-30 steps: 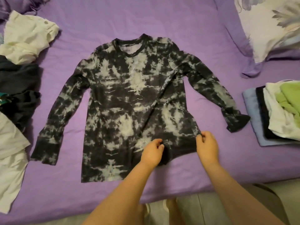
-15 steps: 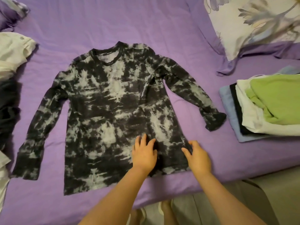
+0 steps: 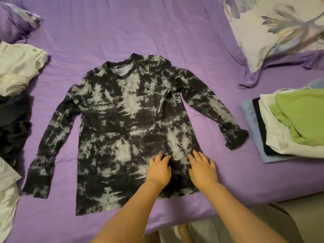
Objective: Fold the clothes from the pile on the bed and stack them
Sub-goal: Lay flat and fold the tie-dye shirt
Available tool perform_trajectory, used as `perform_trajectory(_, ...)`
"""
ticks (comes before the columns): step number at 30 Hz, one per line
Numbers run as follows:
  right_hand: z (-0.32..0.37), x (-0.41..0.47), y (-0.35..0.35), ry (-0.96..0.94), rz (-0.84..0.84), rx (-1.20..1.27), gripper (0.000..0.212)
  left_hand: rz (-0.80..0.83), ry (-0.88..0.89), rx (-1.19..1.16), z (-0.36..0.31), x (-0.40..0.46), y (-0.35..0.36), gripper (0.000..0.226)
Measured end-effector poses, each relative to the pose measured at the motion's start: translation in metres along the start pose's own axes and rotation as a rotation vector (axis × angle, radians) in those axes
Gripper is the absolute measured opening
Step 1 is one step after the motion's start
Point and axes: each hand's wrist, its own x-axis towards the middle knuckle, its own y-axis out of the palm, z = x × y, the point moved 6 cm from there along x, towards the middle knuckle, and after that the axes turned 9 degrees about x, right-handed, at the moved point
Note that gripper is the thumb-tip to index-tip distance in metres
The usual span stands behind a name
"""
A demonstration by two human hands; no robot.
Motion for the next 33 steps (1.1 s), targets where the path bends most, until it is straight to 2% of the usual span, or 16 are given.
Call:
perform_trajectory(4,0.022,0.007,-0.010,-0.051,-0.018,-0.022,0.060,-0.043,-0.026,-0.085,0.008,0.010,-0.013,0.055)
perform_trajectory(7,0.044,0.021,-0.009,-0.109,0.041,0.013,0.067,-0.011,-0.070,-0.114,0.017,0.027,-0.018,0.068)
perform_trajectory(9,0.054,0.033,-0.006,-0.070,0.109,0.031,0.072,0.054,-0.075,-0.160,0.025,0.038,-0.019,0.074)
perform_trajectory(13,0.061,0.047,0.000,0.071,0.216,0.068,0.078,0.178,-0.036,-0.397,0.042,0.044,-0.025,0.077)
perform_trajectory(16,0.060,0.052,-0.004,0.119,0.266,0.078,0.079,0.257,0.042,-0.418,0.053,0.048,-0.032,0.075)
perform_trajectory(19,0.067,0.056,-0.014,0.155,0.306,0.102,0.073,0.268,0.069,-0.368,0.068,0.055,-0.048,0.070)
perform_trajectory(23,0.088,0.064,-0.037,0.170,0.152,0.146,0.065,0.178,0.073,-0.265,0.084,0.073,-0.083,0.067)
perform_trajectory(28,0.112,0.099,-0.078,0.078,-0.077,0.106,0.062,0.011,0.110,-0.118,0.081,0.103,-0.126,0.056)
perform_trajectory(31,0.121,0.137,-0.105,-0.009,-0.147,-0.034,0.061,-0.122,0.153,0.088,0.078,0.121,-0.146,0.055)
perform_trajectory(33,0.126,0.163,-0.117,-0.110,-0.153,-0.196,0.060,-0.135,0.171,0.192,0.076,0.136,-0.154,0.056)
